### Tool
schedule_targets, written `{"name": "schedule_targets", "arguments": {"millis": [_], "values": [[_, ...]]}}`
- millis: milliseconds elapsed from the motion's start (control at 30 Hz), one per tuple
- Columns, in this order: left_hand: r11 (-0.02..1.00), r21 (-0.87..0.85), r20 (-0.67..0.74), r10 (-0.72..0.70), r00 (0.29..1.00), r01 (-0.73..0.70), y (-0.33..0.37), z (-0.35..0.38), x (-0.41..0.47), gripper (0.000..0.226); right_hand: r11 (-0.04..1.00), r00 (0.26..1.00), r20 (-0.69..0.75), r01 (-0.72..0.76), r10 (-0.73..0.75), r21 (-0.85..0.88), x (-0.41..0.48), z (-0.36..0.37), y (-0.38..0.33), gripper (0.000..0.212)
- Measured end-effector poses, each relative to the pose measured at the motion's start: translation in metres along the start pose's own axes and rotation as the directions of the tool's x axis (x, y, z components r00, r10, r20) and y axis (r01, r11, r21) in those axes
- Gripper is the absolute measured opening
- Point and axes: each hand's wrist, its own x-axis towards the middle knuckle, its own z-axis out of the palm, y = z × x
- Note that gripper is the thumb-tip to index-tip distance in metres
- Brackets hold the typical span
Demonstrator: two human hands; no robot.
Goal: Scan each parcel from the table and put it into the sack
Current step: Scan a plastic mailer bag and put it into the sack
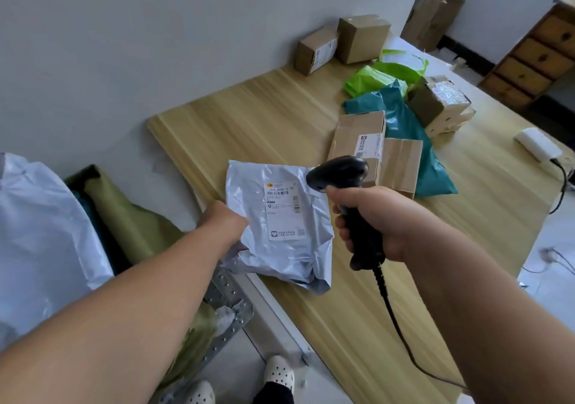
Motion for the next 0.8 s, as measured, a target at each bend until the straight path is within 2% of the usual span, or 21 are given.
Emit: {"name": "schedule_targets", "arguments": {"millis": [167, 400, 500, 600, 700, 800], "values": [[0.999, 0.034, 0.046, -0.020, 0.999, 0.018, -0.005, 0.001, 0.005, 0.026, 0.998, 0.999, 0.002, -0.051, 0.051, -0.027, 0.012, 0.014, -0.021, 0.038], [0.999, -0.012, 0.022, -0.039, 0.999, 0.039, -0.004, 0.003, 0.010, 0.032, 0.995, 0.996, 0.018, -0.088, 0.089, -0.050, 0.026, 0.025, -0.036, 0.039], [0.996, -0.069, 0.000, -0.048, 0.999, 0.048, -0.004, 0.008, 0.013, 0.029, 0.994, 0.995, 0.030, -0.095, 0.097, -0.059, 0.029, 0.027, -0.037, 0.039], [0.995, -0.057, 0.009, -0.081, 0.997, 0.082, -0.003, 0.012, 0.014, 0.025, 0.995, 0.995, 0.035, -0.088, 0.090, -0.053, 0.029, 0.027, -0.036, 0.039], [0.975, -0.217, 0.001, -0.050, 0.999, 0.049, -0.002, 0.014, 0.012, 0.026, 0.997, 0.998, 0.034, -0.052, 0.054, -0.052, 0.023, 0.025, -0.034, 0.035], [0.953, -0.300, -0.100, 0.014, 0.995, -0.043, 0.003, 0.010, -0.002, 0.017, 0.998, 0.998, 0.055, 0.004, -0.001, -0.059, 0.011, 0.021, -0.033, 0.034]]}}
